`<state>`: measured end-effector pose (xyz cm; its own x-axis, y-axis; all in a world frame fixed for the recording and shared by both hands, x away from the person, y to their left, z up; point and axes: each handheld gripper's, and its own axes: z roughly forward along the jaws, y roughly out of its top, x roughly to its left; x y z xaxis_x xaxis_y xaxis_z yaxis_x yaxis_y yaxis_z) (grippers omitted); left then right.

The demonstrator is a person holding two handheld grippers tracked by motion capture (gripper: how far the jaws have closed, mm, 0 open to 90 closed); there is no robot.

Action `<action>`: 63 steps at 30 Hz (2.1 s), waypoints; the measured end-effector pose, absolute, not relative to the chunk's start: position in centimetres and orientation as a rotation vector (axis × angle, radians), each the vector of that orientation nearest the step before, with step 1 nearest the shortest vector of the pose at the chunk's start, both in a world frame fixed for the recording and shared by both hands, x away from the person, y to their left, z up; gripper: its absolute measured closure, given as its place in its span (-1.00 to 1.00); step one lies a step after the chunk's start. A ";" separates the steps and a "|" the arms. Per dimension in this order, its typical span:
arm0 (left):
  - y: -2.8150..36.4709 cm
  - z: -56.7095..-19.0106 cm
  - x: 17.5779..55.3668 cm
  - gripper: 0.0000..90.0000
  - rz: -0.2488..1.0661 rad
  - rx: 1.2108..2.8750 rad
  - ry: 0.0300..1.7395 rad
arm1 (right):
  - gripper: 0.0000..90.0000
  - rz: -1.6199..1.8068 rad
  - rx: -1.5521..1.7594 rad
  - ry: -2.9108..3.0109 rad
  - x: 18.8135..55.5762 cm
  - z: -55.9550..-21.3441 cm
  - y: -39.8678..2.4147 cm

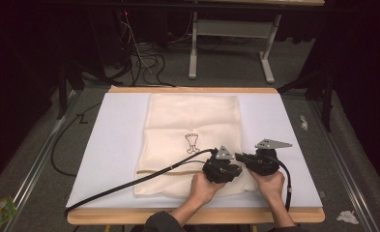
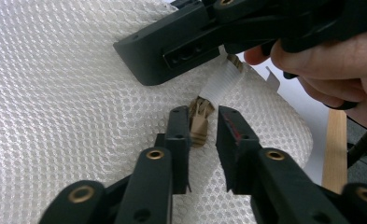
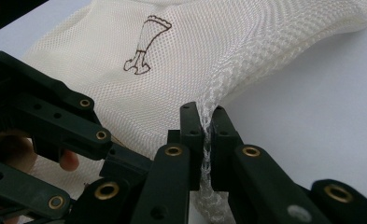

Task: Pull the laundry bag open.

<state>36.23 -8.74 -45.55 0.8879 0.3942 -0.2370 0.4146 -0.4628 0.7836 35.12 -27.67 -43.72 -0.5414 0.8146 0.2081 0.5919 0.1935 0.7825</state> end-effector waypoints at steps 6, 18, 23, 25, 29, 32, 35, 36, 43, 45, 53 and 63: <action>-8.7 -45.5 36.2 0.80 -0.038 2.115 0.582 | 0.96 1.270 1.338 2.219 35.1 -43.7 -27.6; -8.9 -45.8 36.2 0.79 -0.056 2.108 0.592 | 0.96 1.270 1.336 2.220 35.1 -43.7 -27.6; -8.9 -45.7 36.3 0.91 -0.057 2.113 0.593 | 0.96 1.274 1.336 2.217 35.1 -43.7 -27.6; -8.9 -45.7 36.3 0.91 -0.056 2.115 0.592 | 0.96 1.273 1.337 2.217 35.1 -43.7 -27.6; -8.9 -45.6 36.3 0.92 -0.053 2.118 0.587 | 0.96 1.271 1.338 2.219 35.1 -43.7 -27.6; -8.7 -45.4 36.3 0.93 -0.041 2.124 0.573 | 0.96 1.271 1.331 2.219 35.1 -43.7 -27.8; -8.7 -45.4 36.2 0.93 -0.038 2.128 0.569 | 0.96 1.268 1.331 2.219 35.1 -43.7 -27.8; -8.6 -45.3 36.2 0.93 -0.038 2.131 0.567 | 0.96 1.268 1.334 2.220 35.1 -43.7 -27.8; -8.4 -45.3 36.2 0.93 -0.035 2.143 0.559 | 0.96 1.268 1.337 2.221 35.0 -43.9 -28.0; -8.4 -45.2 36.3 0.93 -0.037 2.147 0.559 | 0.96 1.269 1.335 2.221 35.0 -43.9 -28.0; -8.0 -45.0 36.3 0.93 -0.035 2.148 0.566 | 0.96 1.272 1.326 2.225 35.0 -43.9 -28.0; -7.5 -44.8 36.4 0.93 -0.018 2.158 0.574 | 0.96 1.278 1.324 2.218 35.0 -43.8 -28.1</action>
<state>36.36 -7.47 -44.84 0.8931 0.3949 -0.2155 0.4076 -0.5079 0.7589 34.97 -28.14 -43.77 -0.5511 0.8094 0.2029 0.5815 0.1981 0.7891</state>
